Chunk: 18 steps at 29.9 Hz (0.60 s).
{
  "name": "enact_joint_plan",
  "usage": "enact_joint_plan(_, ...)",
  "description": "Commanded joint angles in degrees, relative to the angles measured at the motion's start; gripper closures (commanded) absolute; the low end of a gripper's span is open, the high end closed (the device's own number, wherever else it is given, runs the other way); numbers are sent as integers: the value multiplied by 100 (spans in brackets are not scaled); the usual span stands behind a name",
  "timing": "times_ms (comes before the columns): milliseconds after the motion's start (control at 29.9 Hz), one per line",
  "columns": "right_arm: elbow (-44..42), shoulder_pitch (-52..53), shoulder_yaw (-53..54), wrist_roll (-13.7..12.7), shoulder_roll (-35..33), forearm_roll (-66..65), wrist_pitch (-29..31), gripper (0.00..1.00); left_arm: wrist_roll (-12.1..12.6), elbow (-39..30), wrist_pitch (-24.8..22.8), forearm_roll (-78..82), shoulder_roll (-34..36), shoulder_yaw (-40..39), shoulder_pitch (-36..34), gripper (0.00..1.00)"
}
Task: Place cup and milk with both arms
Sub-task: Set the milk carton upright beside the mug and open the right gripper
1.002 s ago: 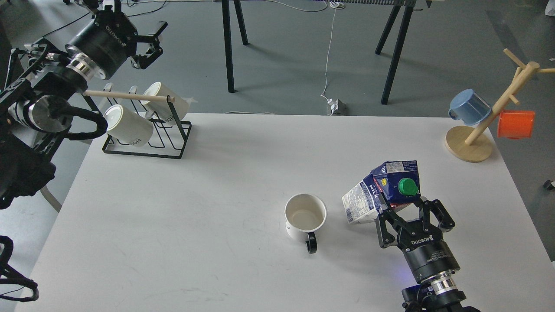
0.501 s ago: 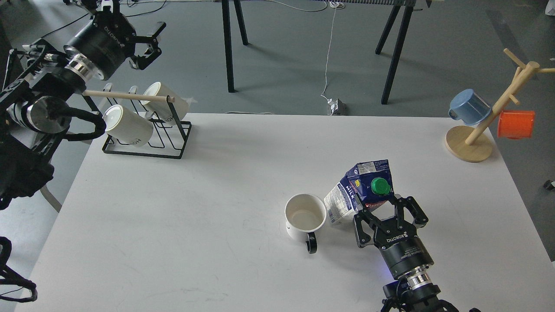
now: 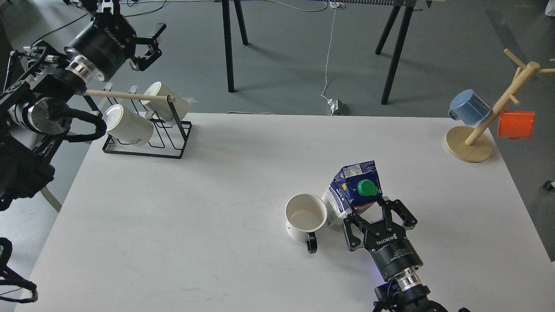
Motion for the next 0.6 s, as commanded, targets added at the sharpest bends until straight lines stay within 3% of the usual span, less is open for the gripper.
enact_joint_plan(0,-6,28,-7,0,9,-1,-1,3,1,0,-7,0,12,0,25,1)
enact_joint_plan(568,-76,-33,-51,-26,-35,-19,-1,2,-8,0,-7,0,3,0,26,1)
